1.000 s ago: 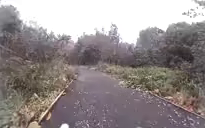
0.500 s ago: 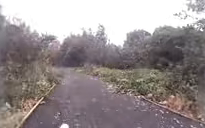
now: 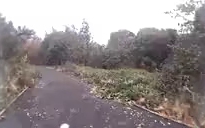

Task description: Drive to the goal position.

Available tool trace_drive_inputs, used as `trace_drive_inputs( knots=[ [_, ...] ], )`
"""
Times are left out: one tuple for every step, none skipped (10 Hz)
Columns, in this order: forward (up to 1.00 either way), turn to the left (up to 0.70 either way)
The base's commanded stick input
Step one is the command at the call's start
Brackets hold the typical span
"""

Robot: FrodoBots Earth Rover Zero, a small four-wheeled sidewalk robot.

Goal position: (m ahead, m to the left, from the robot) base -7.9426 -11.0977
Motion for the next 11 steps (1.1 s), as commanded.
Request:
trace_drive_inputs(
  knots=[
    [0.08, 0.0],
    [0.07, 0.0],
    [0.06, 0.0],
    [0.06, 0.0],
    [0.06, 0.0],
    [0.06, 0.0],
    [0.06, 0.0],
    [0.05, 0.0],
    [0.02, 0.0],
    [-0.29, 0.06],
    [-0.64, 0.22]
  ],
)
